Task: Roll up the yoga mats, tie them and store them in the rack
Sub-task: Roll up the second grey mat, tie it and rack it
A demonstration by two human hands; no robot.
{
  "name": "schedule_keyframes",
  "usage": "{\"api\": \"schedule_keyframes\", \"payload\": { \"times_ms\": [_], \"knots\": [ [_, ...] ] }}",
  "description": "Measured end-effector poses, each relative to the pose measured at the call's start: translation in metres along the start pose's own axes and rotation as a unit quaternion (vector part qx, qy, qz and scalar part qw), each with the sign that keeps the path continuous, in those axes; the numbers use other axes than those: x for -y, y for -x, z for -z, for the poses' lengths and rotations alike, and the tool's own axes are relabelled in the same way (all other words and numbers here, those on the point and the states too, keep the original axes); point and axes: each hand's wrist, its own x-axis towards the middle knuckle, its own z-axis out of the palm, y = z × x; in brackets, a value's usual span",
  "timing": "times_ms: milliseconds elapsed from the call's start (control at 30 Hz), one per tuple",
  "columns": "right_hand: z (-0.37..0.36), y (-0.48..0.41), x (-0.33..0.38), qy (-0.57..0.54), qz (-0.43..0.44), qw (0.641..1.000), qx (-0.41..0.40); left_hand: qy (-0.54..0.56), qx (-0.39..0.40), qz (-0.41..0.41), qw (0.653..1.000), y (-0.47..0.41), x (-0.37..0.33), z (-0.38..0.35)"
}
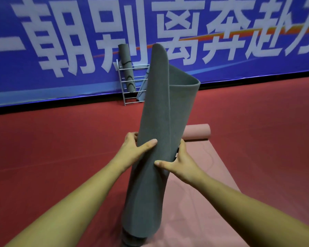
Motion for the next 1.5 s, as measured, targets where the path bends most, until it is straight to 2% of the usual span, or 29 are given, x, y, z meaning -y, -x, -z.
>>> {"api": "schedule_keyframes", "payload": {
  "times_ms": [167,300,433,467,567,633,700,800,867,967,1100,1233,1333,1500],
  "knots": [
    [-0.034,0.001,0.017,0.051,0.018,0.998,0.011,-0.031,-0.114,-0.114,0.986,0.003,-0.038,0.017],
    [-0.058,0.0,0.03,0.106,0.035,0.994,-0.003,-0.038,-0.182,-0.125,0.975,0.005,-0.042,0.036],
    [-0.05,-0.008,0.044,0.045,0.022,0.994,0.102,-0.041,-0.222,-0.106,0.968,0.009,-0.031,0.057],
    [-0.044,-0.016,0.055,0.036,0.02,0.994,0.098,-0.034,-0.229,-0.104,0.967,0.009,-0.029,0.062],
    [-0.022,-0.052,0.116,0.041,0.04,0.997,-0.043,-0.016,-0.23,-0.099,0.968,0.011,-0.024,0.07],
    [-0.011,-0.071,0.171,0.064,0.072,0.992,-0.082,-0.012,-0.226,-0.1,0.969,0.013,-0.023,0.068],
    [-0.007,-0.08,0.222,0.124,0.108,0.983,-0.087,-0.01,-0.219,-0.103,0.97,0.015,-0.026,0.063],
    [-0.01,-0.087,0.277,0.201,0.117,0.97,-0.077,-0.006,-0.208,-0.11,0.972,0.017,-0.031,0.056],
    [-0.018,-0.089,0.295,0.255,0.094,0.962,-0.015,-0.007,-0.199,-0.115,0.973,0.017,-0.033,0.053],
    [-0.035,-0.091,0.296,0.265,0.063,0.957,0.102,-0.011,-0.202,-0.117,0.972,0.017,-0.029,0.05],
    [-0.052,-0.101,0.274,0.303,0.07,0.939,0.147,-0.014,-0.195,-0.097,0.976,0.022,-0.006,0.049],
    [-0.072,-0.098,0.215,0.384,-0.007,0.916,0.115,-0.075,-0.118,-0.034,0.99,0.034,0.033,0.036],
    [-0.084,-0.085,0.184,0.419,-0.008,0.903,0.098,-0.088,-0.09,-0.008,0.992,0.039,0.051,0.027],
    [-0.072,-0.092,0.184,0.373,-0.015,0.924,0.086,-0.103,-0.1,-0.012,0.99,0.036,0.053,0.026]
  ]
}}
